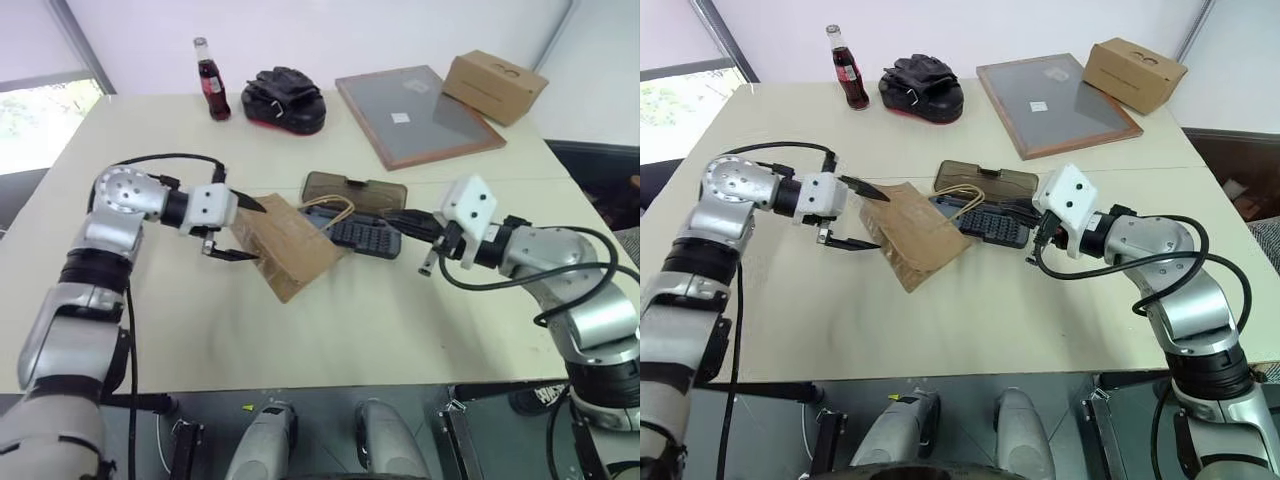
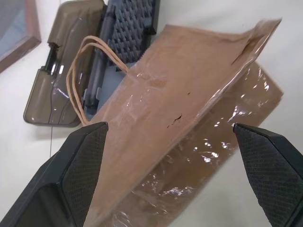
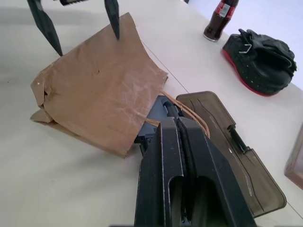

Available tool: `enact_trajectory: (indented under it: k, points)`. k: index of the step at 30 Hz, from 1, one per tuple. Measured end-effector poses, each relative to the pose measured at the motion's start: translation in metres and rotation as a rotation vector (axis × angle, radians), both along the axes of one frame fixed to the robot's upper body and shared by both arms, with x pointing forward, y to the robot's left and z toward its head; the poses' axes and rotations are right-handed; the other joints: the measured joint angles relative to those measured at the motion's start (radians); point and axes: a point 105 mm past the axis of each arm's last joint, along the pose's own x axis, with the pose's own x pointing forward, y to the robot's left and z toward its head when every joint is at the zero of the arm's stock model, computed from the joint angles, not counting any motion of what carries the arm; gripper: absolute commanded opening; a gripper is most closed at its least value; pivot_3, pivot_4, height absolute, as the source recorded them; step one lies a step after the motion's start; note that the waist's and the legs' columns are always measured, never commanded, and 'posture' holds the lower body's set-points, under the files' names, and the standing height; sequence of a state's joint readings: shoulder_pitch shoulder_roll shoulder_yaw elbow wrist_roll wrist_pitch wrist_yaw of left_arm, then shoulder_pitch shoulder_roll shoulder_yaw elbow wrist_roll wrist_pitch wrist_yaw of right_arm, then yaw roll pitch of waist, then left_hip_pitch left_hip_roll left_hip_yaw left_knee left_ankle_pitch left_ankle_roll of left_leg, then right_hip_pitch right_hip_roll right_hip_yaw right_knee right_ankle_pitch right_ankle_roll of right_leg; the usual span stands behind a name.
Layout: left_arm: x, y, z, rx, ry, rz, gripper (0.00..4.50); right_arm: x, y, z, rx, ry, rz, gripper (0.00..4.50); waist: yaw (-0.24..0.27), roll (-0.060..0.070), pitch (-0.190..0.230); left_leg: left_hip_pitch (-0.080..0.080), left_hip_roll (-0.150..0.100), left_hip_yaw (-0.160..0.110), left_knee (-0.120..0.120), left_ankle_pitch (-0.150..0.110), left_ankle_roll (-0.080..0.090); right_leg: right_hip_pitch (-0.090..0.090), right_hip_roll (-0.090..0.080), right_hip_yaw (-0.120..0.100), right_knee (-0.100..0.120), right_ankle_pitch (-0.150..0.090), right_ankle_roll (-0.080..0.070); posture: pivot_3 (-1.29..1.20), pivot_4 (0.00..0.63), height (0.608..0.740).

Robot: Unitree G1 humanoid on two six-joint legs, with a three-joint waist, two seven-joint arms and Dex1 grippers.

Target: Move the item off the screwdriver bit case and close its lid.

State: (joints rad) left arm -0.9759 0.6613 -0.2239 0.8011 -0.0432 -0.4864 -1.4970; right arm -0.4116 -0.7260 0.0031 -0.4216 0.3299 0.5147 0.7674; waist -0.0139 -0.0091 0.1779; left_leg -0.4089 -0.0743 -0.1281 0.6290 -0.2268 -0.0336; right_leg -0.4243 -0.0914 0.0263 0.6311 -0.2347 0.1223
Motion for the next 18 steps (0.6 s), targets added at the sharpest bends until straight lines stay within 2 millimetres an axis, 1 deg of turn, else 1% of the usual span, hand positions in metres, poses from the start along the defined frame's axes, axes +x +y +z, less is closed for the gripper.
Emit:
enact_trajectory:
  k: [4,5,7,8,13,14,18]
  points:
    - [0.009,-0.007,-0.008,0.026,-0.017,-0.002,4.44,-0.002,0.002,0.002,-0.001,-0.012,0.001,0.0,-0.001,0.0,0.0,0.0,0.0,0.0,0.0,0.0,0.0,0.0,0.0,0.0,0.0,0.0,0.0,0.0,0.15,0.74]
    - [0.01,-0.009,-0.011,0.031,-0.017,-0.004,4.2,-0.002,0.002,0.002,0.0,-0.013,-0.002,0.0,-0.002,0.0,0.0,0.0,-0.001,0.0,0.0,0.0,0.0,0.0,0.0,0.0,0.001,0.0,0.0,0.0,0.15,0.74]
    - [0.012,-0.012,-0.017,0.043,-0.012,-0.003,3.58,-0.001,0.001,0.002,0.001,-0.014,-0.006,0.0,-0.004,0.0,0.0,0.0,-0.001,0.0,0.0,0.0,0.0,0.0,0.001,0.0,0.001,0.0,0.0,0.0,0.15,0.74]
    - [0.012,-0.012,-0.02,0.048,-0.008,-0.004,3.11,-0.001,0.001,0.002,0.001,-0.015,-0.007,0.0,-0.006,0.0,0.0,0.0,-0.001,0.0,0.0,0.0,0.0,0.0,0.001,0.0,0.001,0.0,0.0,0.0,0.15,0.74]
    - [0.013,-0.007,-0.03,0.085,0.012,0.012,0.45,-0.002,0.002,0.004,0.003,-0.024,-0.012,0.0,-0.005,0.0,0.0,0.0,-0.001,0.0,0.001,0.0,0.001,0.0,0.001,0.0,0.001,0.0,0.0,0.0,0.15,0.74]
    - [0.013,-0.007,-0.033,0.095,0.014,0.011,0.03,-0.002,0.002,0.004,0.003,-0.025,-0.013,0.0,-0.004,0.0,0.0,0.0,-0.001,0.0,0.001,0.0,0.001,0.0,0.001,0.0,0.001,0.0,0.0,0.0,0.15,0.74]
    - [0.012,-0.006,-0.037,0.115,0.025,0.009,0.03,-0.001,0.001,0.003,0.003,-0.023,-0.019,0.0,-0.004,0.0,0.0,0.0,-0.001,0.0,0.001,0.0,0.001,0.0,0.001,0.0,0.001,0.0,0.0,0.0,0.15,0.74]
